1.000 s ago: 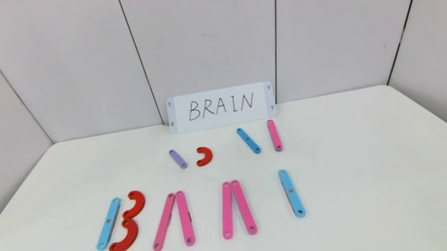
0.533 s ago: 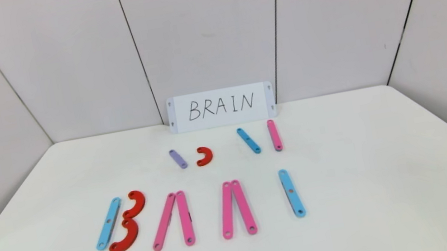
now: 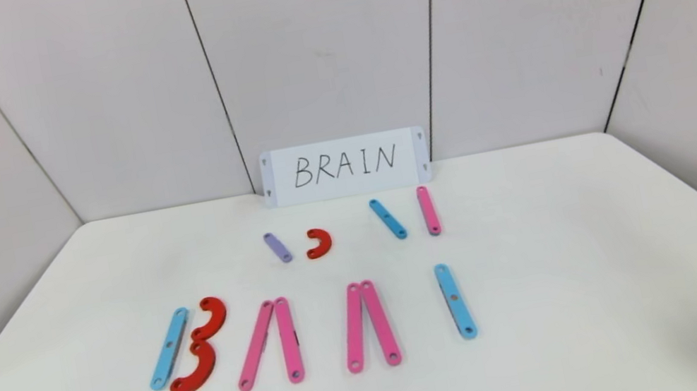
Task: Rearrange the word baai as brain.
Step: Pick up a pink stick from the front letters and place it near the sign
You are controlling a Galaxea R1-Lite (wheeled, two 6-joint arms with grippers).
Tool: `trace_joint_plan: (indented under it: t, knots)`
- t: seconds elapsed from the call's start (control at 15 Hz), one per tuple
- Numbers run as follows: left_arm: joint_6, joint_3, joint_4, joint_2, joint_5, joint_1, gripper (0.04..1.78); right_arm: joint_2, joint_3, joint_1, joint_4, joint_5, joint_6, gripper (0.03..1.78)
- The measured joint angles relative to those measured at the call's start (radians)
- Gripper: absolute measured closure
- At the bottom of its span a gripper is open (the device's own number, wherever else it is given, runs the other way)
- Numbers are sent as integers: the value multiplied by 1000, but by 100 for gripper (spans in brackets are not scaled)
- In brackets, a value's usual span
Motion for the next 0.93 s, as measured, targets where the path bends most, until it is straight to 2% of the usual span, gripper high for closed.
trace_joint_plan:
  t: [0.4,0.67,0.93]
  knots:
    - [7,-186,22,380,-79,-4,8,356,-201,39,40,90,0,7]
    - [55,-260,105,550,-159,-53,8,513,-293,59,94,204,1,7]
    - [67,-307,172,680,-169,-132,8,618,-322,86,89,223,-1,7]
